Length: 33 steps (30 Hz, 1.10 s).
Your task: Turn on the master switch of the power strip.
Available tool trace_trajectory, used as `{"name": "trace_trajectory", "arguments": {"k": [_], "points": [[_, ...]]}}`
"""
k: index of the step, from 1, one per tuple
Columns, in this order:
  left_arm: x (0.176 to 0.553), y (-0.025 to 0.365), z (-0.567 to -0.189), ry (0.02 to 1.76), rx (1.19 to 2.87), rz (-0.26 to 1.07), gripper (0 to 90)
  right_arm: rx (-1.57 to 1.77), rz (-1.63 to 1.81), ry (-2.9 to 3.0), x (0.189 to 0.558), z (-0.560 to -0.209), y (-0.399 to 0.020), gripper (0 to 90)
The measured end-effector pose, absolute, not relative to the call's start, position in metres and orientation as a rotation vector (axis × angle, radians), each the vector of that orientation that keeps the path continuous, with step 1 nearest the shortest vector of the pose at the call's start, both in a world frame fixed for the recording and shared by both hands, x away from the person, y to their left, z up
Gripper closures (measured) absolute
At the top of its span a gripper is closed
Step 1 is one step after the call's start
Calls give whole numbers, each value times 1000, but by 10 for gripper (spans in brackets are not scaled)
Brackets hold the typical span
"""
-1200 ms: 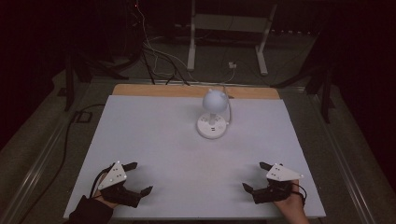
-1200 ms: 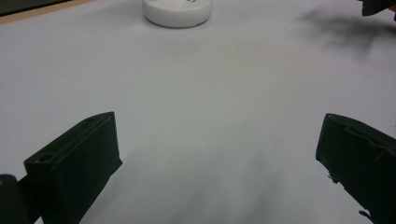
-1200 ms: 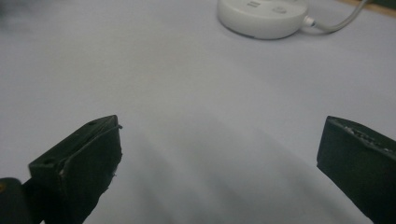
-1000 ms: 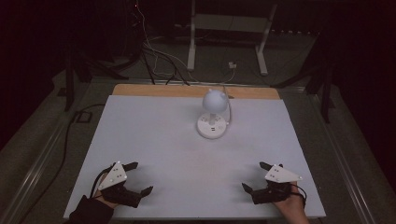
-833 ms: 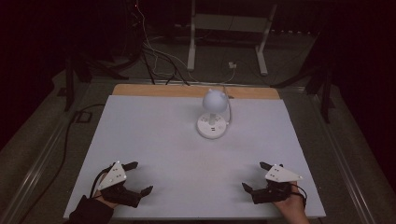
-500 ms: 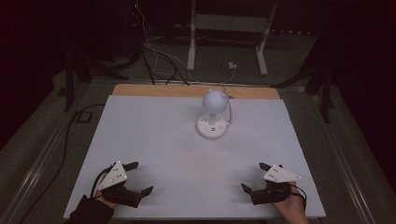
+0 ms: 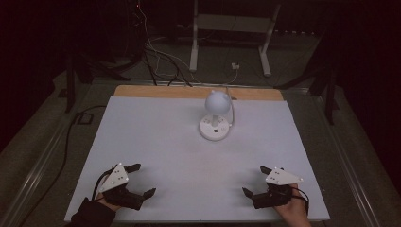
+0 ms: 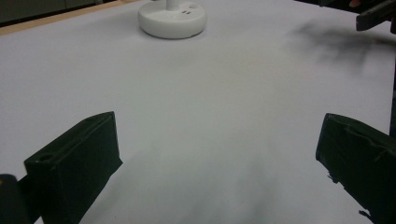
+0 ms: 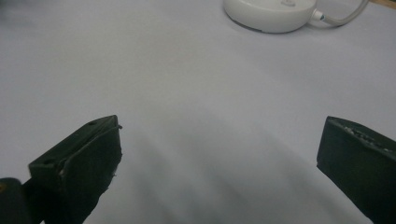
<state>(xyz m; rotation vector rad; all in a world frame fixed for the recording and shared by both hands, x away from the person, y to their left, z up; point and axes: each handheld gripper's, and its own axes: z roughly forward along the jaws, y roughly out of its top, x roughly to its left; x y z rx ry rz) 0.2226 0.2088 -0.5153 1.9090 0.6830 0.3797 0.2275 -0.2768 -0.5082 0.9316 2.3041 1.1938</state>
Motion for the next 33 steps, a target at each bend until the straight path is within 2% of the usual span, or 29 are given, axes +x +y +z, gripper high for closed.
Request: {"name": "trace_trajectory", "arguments": {"k": [12,33], "points": [[222,207,-515,678,1911,376,2,946,1223,2354,227,-508,-269,0],[222,207,-514,674,1908,374,2,927,1315,2377,236,-486,-258,0]]}}
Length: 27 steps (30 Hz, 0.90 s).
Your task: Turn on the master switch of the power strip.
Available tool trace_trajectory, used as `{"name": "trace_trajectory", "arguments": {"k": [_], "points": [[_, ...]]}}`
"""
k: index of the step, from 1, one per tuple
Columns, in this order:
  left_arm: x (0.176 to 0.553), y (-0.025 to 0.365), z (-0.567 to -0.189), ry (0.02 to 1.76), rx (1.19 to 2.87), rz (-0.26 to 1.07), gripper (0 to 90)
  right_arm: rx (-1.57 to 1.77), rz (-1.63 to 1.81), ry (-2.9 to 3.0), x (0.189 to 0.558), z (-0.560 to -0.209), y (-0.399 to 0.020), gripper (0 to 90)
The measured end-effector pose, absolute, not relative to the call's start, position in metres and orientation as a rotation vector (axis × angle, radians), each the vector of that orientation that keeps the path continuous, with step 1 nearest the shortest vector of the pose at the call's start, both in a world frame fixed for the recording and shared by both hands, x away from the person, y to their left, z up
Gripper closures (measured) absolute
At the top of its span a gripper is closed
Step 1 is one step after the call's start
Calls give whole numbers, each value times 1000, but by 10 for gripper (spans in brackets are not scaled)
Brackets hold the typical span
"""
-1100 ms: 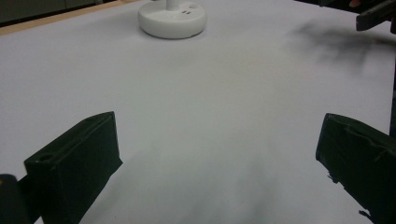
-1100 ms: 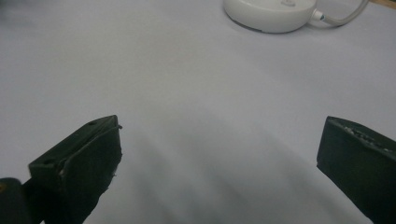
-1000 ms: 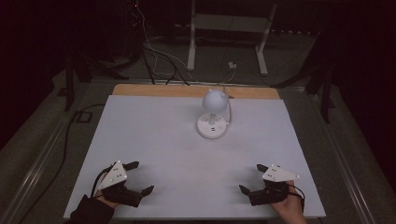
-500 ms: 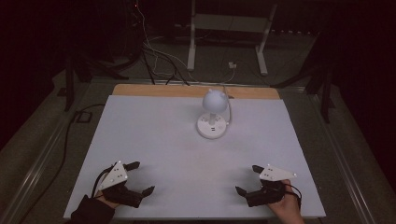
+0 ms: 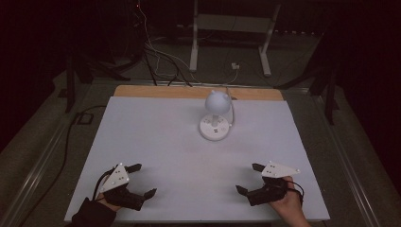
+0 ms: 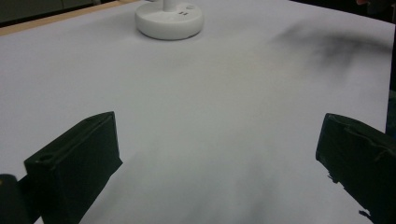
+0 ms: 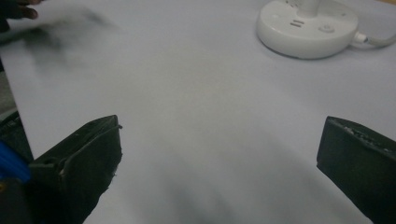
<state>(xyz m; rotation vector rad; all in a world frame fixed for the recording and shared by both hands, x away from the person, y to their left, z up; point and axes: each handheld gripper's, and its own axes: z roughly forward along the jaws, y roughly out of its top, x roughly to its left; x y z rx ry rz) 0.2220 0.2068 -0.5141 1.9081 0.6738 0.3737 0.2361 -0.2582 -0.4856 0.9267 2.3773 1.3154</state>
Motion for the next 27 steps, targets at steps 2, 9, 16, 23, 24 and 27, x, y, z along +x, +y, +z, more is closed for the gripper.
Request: {"name": "trace_trajectory", "arguments": {"k": [2,9,16,23,24,27], "points": [[222,207,-514,676,1907,374,2,919,1327,2373,239,-480,-258,0],[222,207,-514,674,1909,374,2,904,1356,2365,247,-469,-256,0],[222,207,-514,674,1913,375,2,888,1362,2361,255,-463,-253,1],[222,207,-514,675,1910,374,2,882,1386,2360,267,-460,-250,1],[222,207,-514,675,1909,373,2,882,1386,2360,267,-460,-250,1],[222,207,-514,676,1908,372,2,878,1397,2350,273,-455,-248,1]]}}
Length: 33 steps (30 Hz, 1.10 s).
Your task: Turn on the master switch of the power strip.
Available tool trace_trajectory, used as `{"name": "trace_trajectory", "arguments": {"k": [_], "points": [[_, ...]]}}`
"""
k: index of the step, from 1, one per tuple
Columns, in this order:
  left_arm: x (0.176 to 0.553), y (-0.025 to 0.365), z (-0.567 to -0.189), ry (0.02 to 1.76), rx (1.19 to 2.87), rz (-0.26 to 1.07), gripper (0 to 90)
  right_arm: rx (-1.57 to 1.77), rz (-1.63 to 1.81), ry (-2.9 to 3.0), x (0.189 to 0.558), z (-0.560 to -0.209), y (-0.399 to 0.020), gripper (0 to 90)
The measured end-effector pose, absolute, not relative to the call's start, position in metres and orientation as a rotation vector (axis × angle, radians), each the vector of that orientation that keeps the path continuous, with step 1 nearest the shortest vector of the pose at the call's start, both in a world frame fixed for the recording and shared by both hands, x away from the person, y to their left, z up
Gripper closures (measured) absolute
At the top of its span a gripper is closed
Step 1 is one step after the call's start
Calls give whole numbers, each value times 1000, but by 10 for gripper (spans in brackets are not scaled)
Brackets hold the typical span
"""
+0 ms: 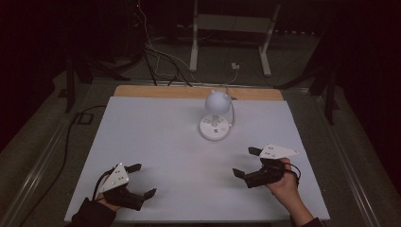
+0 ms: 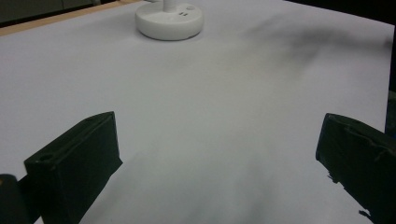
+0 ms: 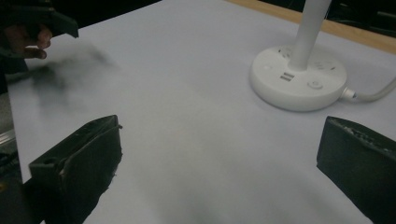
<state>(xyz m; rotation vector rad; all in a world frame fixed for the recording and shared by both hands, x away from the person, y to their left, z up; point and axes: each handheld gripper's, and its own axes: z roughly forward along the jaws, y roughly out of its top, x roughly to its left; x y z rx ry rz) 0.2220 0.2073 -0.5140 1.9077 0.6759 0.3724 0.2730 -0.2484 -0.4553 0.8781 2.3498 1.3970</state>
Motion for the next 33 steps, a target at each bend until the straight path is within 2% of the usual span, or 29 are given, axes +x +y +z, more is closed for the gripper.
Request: {"name": "trace_trajectory", "arguments": {"k": [33], "points": [[222,208,-514,679,1906,367,2,872,1425,2316,319,-438,-239,0]]}}
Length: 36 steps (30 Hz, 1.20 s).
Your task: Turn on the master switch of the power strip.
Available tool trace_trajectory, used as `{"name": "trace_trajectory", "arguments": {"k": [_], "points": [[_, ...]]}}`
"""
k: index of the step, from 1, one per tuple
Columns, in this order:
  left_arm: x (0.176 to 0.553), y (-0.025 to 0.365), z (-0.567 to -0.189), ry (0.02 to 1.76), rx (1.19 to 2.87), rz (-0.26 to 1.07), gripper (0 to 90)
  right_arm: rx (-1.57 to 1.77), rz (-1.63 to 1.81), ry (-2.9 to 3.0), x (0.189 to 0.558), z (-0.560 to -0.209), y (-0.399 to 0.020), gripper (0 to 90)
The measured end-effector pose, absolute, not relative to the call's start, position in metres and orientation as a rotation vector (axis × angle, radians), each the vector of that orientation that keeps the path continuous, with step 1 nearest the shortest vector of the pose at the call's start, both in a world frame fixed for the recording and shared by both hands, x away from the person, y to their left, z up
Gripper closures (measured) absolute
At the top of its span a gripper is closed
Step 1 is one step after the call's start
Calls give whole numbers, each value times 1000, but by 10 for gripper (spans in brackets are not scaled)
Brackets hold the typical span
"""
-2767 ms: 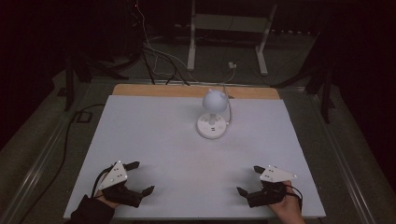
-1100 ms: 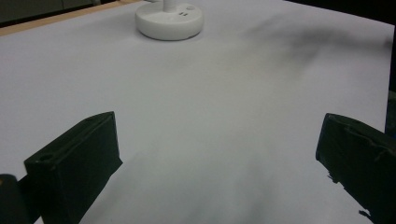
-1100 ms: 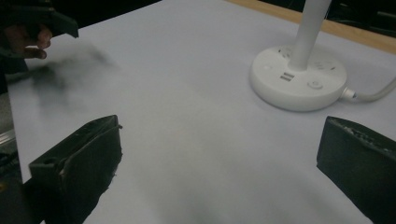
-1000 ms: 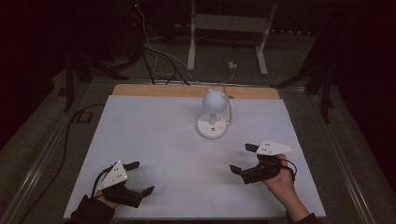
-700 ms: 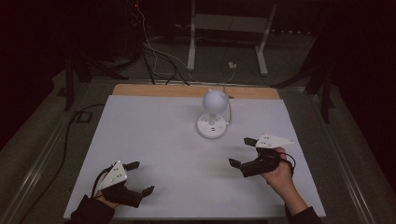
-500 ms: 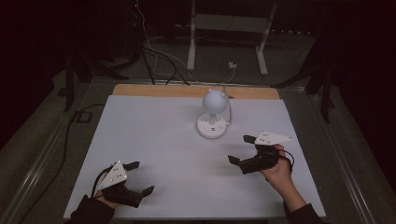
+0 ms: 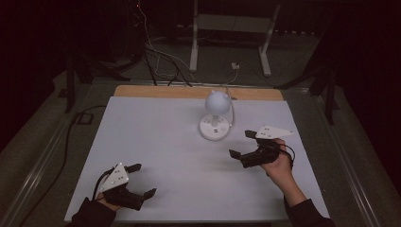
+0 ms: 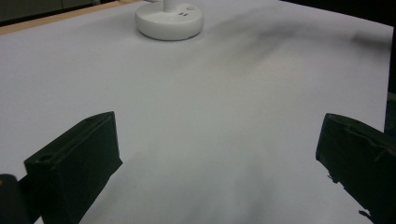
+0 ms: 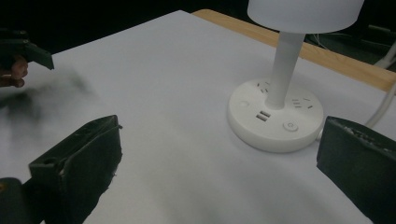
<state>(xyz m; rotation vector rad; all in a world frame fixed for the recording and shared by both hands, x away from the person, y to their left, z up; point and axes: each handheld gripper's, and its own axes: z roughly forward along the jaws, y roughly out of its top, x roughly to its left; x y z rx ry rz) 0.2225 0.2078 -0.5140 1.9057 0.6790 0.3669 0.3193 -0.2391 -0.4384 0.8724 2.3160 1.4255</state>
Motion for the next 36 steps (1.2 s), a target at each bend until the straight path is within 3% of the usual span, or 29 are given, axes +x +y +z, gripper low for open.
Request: {"name": "trace_trajectory", "arguments": {"k": [36], "points": [[223,207,-514,667,1910,363,2,776,1423,2307,371,-456,-233,0]]}}
